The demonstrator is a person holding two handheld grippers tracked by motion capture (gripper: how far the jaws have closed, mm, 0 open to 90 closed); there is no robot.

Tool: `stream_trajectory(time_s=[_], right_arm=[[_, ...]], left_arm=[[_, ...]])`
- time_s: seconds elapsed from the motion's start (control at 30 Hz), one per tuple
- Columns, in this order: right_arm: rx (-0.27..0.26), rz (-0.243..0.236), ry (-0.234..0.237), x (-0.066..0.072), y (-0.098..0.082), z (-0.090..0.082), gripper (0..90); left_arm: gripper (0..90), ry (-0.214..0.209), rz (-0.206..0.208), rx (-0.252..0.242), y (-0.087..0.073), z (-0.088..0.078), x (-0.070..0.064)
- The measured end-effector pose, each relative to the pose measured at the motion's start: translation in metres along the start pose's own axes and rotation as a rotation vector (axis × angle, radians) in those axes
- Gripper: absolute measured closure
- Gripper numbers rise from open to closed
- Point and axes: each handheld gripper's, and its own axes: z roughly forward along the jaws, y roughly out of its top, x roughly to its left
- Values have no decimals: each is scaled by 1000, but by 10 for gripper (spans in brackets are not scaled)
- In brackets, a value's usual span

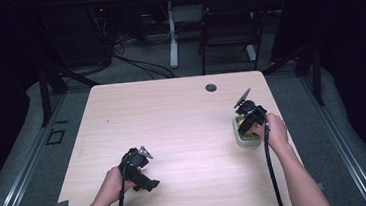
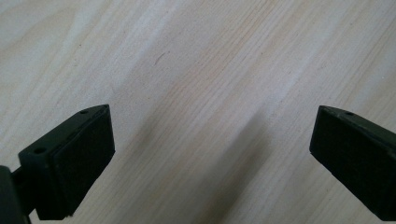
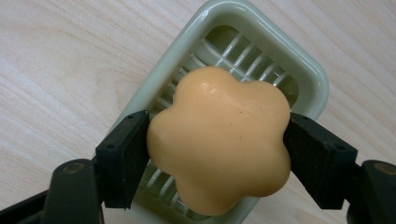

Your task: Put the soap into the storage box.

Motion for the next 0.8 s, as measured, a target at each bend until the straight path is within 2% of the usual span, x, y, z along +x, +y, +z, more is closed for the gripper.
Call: stream_trajectory(time_s=[0.07,0.1,0.13,0.3,0.43,0.47,0.57,0.6,0.63,0.67,0.8], right_arm=[[-4,-1,1,0,0,0,255],[11,-15,-3,-1,0,-2,253],[-4,-4,-3,0,-1,-2,249],[-9,-5,-4,-1,-2,-5,192],[15,-20,-1,-4,-3,-10,178],[-12,6,5,-3,-5,-9,170],[-18,22,32,-6,-8,-13,153],[-4,15,43,-7,-8,-15,149],[-17,34,49,-6,-10,-16,148],[-34,42,76,-7,-13,-19,141],[-46,44,90,-6,-16,-26,117]], left_arm=[[0,0,-1,-1,0,0,0],[0,1,-1,0,0,0,0],[0,0,-1,0,0,0,0],[0,-1,1,2,0,0,0],[0,0,2,2,0,0,0],[0,0,2,3,0,0,0],[0,-1,2,3,0,0,0],[0,-1,2,3,0,0,0],[0,0,1,3,0,0,0],[0,0,1,3,0,0,0],[0,2,2,4,0,0,-1]])
